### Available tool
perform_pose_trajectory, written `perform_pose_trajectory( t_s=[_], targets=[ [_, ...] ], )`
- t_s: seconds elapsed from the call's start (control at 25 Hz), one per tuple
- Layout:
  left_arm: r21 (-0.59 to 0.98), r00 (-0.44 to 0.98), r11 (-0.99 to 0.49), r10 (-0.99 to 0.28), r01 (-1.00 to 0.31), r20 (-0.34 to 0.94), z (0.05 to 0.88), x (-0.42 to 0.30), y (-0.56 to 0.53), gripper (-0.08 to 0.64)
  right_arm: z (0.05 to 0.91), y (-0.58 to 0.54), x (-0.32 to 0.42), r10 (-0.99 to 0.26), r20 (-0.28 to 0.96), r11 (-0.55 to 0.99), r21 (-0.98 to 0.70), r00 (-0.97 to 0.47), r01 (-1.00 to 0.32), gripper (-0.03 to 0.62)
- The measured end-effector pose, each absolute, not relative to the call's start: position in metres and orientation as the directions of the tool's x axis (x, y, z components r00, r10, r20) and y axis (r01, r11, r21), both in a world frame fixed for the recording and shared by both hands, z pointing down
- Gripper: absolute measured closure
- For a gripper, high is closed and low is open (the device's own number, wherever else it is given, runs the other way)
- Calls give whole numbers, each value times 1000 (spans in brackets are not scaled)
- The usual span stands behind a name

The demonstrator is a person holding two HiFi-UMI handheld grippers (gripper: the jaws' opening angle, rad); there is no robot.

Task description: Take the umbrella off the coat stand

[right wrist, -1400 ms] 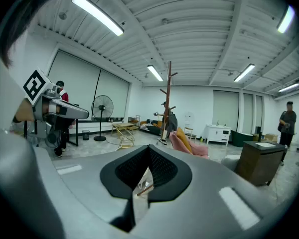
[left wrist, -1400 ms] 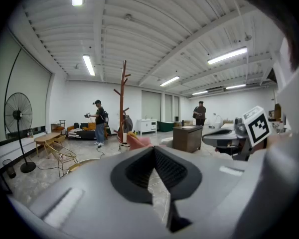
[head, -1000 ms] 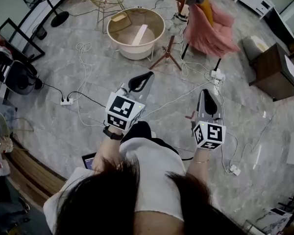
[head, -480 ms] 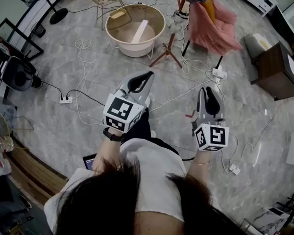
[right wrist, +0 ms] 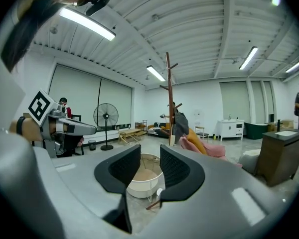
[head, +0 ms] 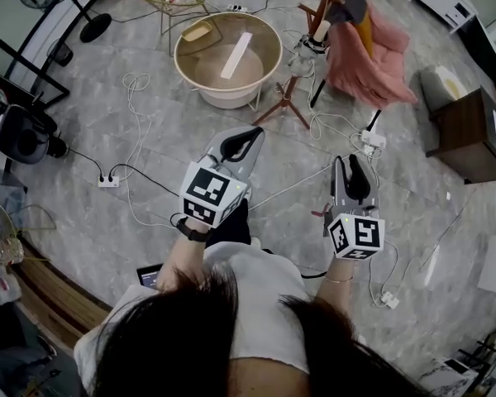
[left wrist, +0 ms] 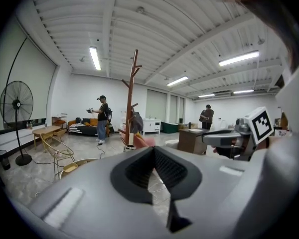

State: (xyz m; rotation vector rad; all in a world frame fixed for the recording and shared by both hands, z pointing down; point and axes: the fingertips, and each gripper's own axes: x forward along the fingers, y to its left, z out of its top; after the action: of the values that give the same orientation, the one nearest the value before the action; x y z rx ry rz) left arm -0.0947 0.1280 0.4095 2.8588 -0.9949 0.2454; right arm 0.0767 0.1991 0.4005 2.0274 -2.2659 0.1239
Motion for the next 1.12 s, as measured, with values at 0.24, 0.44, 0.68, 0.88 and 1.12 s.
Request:
perform_pose_trajectory(
  t_s=[0.24,0.44,0.68,0.88,1.12],
  targets=[
    [33,777,-787,-600,-616,193,404,-84,45,502,403,121,88,-983,148,105,-7,-105,-994,477],
    [30,787,-796,-591,-605,179,398,-79,-7,502,396,73,91,-987,137,89,-8,-89,-996,466],
    [39,801,-808,-574,-588,172,397,-80,-43,502,394,37,90,-988,135,68,-18,-70,-997,446],
    [55,807,-814,-561,-578,185,406,-85,-51,502,401,27,81,-985,157,62,-27,-66,-998,437],
    [72,813,-820,-544,-568,209,421,-76,-63,502,413,8,83,-980,184,71,-32,-76,-997,423]
  ],
)
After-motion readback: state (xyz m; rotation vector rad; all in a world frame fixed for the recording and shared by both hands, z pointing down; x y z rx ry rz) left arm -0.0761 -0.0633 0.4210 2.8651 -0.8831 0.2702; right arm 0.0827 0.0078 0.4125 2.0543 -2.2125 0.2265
